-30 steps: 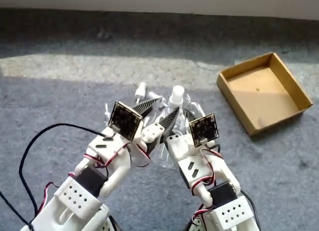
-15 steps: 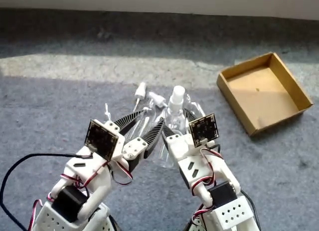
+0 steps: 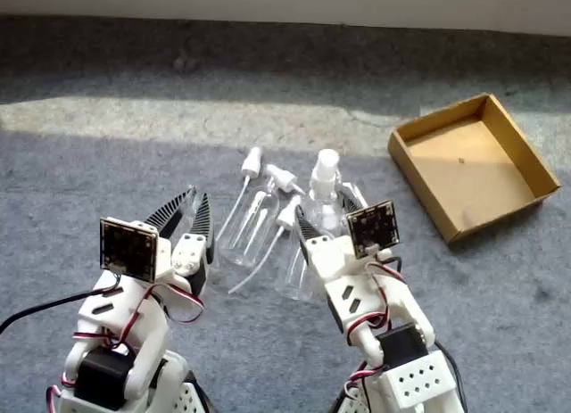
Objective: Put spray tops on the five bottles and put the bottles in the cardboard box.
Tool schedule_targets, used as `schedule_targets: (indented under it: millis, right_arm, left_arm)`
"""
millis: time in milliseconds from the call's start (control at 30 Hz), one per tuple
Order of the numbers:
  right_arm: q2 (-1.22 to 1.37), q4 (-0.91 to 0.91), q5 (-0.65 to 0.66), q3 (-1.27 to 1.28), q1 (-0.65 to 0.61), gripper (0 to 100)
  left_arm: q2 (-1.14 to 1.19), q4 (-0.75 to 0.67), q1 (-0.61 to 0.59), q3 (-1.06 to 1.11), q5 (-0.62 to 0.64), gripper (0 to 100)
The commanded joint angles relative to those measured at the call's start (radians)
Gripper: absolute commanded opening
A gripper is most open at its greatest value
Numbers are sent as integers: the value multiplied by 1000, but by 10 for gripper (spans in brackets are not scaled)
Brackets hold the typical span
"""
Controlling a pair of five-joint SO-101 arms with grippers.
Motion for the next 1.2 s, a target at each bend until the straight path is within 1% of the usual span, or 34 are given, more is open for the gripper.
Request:
schedule_targets:
  millis: [0,67,133,300,433,567,667,767,867,1067,1167]
  right_arm:
    - [-7,48,-3,-74,65,80]
    - [-8,102,-3,-124,70,80]
    - [-4,150,-3,-186,73,80]
    - [-2,186,0,-348,90,80]
    - [39,186,2,-430,194,80]
    - [177,183,2,-501,306,80]
    - [288,176,3,-565,360,80]
    - [374,68,3,-608,406,80]
    - [449,-54,3,-613,460,80]
    - [611,-183,3,-621,519,80]
    - [714,-289,5,-624,561,80]
  left_arm:
    - [-10,3,-76,-35,-9,5]
    - [-10,5,-116,-30,-9,5]
    - [-10,37,-157,-28,-6,5]
    - [-10,172,-217,-28,-8,5]
    - [-10,305,-220,-28,-8,5]
    - [-12,404,-220,-30,-8,5]
    - [-12,460,-220,-28,-8,5]
    - [-12,500,-220,-13,-9,5]
    - [-12,503,-220,53,-9,5]
    - [-12,503,-216,105,-9,5]
    - [-12,502,-214,125,-9,5]
